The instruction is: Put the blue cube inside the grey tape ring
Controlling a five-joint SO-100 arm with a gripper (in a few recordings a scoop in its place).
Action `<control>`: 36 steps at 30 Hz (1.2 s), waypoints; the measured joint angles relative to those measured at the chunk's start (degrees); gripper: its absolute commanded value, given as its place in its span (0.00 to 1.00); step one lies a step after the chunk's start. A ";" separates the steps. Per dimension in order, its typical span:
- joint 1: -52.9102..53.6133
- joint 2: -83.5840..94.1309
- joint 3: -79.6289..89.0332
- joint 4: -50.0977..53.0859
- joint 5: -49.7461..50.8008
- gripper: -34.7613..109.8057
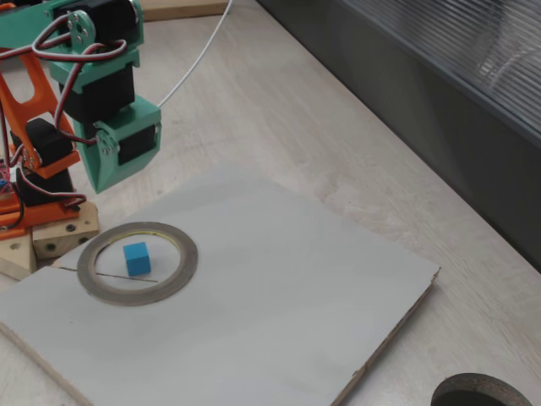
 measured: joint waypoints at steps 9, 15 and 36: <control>0.26 0.00 0.00 0.00 0.26 0.26; 0.09 0.00 0.00 0.00 0.26 0.26; 0.26 -0.09 0.09 0.00 0.26 0.26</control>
